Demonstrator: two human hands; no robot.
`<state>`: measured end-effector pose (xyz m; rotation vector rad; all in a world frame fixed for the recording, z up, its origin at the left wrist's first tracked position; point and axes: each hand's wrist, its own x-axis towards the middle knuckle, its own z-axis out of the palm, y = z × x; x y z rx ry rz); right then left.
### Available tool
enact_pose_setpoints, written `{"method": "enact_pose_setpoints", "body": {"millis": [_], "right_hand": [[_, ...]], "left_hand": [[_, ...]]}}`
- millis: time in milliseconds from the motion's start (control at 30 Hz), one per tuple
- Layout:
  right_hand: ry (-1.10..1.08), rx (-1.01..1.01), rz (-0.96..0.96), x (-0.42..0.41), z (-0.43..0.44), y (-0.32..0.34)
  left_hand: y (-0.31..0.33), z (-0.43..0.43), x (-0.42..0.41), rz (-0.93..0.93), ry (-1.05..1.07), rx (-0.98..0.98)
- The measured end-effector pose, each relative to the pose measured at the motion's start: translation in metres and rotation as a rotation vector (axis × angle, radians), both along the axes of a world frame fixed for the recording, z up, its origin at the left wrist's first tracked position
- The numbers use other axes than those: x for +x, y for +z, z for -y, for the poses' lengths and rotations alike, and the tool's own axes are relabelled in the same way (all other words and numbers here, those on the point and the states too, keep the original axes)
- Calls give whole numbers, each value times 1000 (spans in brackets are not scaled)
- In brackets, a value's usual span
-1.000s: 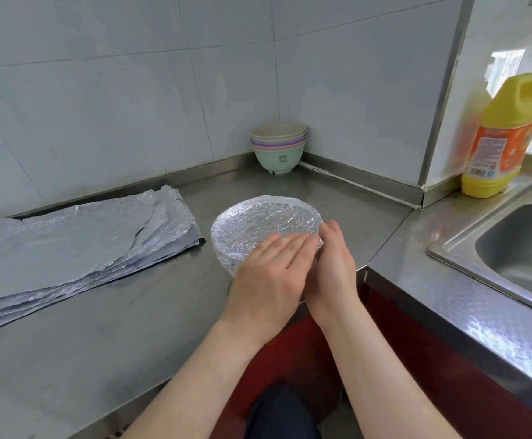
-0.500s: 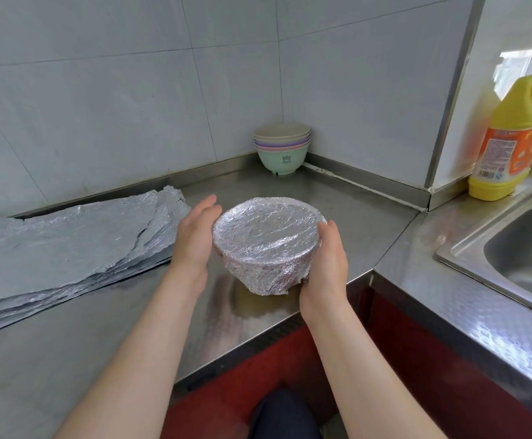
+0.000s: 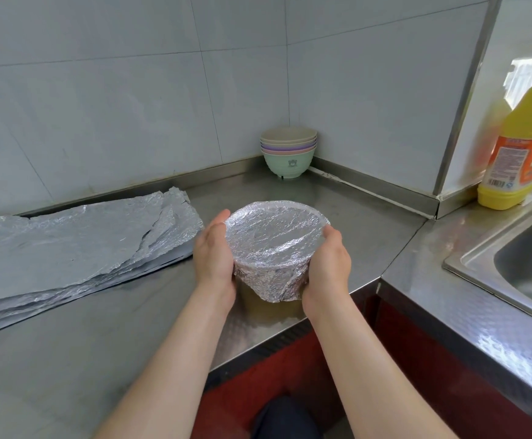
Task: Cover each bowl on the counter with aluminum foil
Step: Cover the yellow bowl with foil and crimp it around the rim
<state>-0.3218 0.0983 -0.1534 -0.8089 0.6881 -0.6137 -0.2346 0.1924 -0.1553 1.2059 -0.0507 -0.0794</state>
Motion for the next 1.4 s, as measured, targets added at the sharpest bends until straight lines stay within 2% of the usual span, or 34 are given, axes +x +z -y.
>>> {"method": "enact_pose_setpoints", "body": {"millis": [167, 300, 533, 667, 767, 867, 967, 1400], "right_hand": [[97, -18, -42, -4, 15, 13], [93, -88, -64, -8, 33, 13], [150, -239, -70, -11, 30, 5], [91, -314, -134, -14, 41, 5], [49, -484, -212, -26, 50, 11], [82, -560, -231, -32, 53, 14], [148, -551, -230, -33, 51, 19], [124, -551, -197, 14, 74, 13]], "left_hand": [[4, -1, -15, 58, 11, 47], [5, -10, -12, 141, 9, 117], [2, -7, -3, 92, -227, 195], [5, -17, -10, 212, -209, 281], [10, -24, -10, 277, -165, 365], [10, -28, -10, 328, -92, 431], [10, -28, -7, 340, -83, 500], [9, -3, 14, 381, -101, 662]]}}
